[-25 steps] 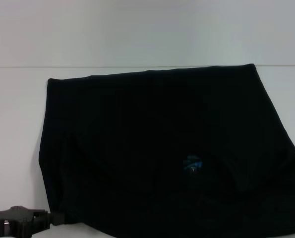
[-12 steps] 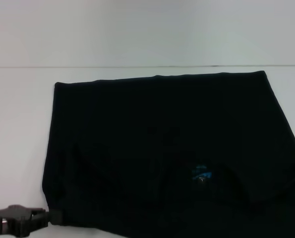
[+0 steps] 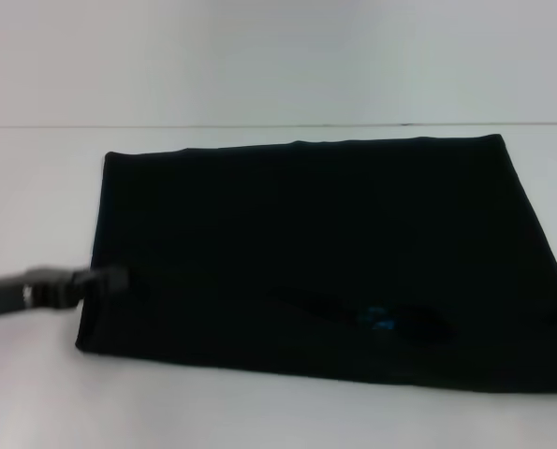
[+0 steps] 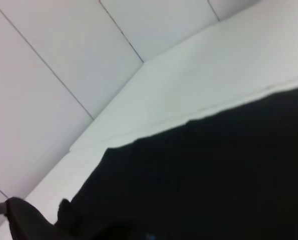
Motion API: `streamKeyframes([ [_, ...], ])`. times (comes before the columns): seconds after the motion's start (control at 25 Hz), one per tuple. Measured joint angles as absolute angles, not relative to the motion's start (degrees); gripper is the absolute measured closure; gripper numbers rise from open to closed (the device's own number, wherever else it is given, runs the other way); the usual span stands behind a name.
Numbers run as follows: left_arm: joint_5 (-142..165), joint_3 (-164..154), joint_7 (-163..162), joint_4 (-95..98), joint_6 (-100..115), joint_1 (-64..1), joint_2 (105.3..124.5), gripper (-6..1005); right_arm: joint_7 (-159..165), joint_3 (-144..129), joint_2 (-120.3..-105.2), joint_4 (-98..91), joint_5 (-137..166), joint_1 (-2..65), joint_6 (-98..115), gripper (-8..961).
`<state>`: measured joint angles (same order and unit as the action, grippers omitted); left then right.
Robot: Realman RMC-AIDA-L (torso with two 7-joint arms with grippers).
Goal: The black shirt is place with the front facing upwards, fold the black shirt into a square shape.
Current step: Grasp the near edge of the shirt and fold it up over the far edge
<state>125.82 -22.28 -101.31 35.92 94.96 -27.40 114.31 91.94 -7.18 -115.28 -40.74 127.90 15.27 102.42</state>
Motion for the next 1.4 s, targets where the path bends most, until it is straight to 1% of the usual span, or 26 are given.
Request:
streamKeyframes([
  [0.2,125.52,-21.09,-103.41,34.33,85.58,-33.46,114.30,992,95.34,-7.68,-113.53,-40.19,128.11,22.95,96.85,951],
  [0.32,124.96,-20.73,-104.00,33.12,79.04,-36.75,114.21,993,97.54,-9.54,-112.74,-39.30,128.97,27.25,90.91,951],
  [0.52,124.53,-21.07,-104.79,30.85,66.43,-41.37,114.86,993,99.89,-15.75,-111.55,-33.92,129.38,34.44,77.52,951],
  [0.64,124.53,-21.16,-104.66,27.82,58.78,-43.72,114.97,993,100.59,-19.76,-111.58,-30.29,129.38,38.48,67.86,951],
  [0.76,124.54,-21.20,-104.28,26.25,53.54,-45.05,115.34,993,100.76,-23.53,-112.25,-27.99,129.34,41.84,58.99,951],
  [0.8,124.54,-21.58,-103.84,26.05,49.61,-46.00,116.18,993,100.71,-24.45,-112.53,-27.63,129.31,42.64,56.76,951],
  [0.88,124.51,-22.10,-103.54,26.20,47.19,-46.55,116.69,993,100.70,-26.20,-113.13,-27.30,129.30,44.48,52.80,951],
  [0.96,124.50,-22.45,-103.47,26.25,45.25,-47.26,116.80,993,101.10,-27.55,-113.25,-27.09,129.36,45.93,50.05,951],
  [1.2,124.11,-22.53,-103.45,26.96,41.19,-48.62,116.55,992,103.37,-28.82,-111.89,-26.48,129.14,48.78,47.07,951],
  [1.4,123.99,-22.63,-102.98,26.64,37.32,-49.52,116.60,992,104.16,-29.04,-111.34,-24.96,129.14,50.29,45.54,950],
])
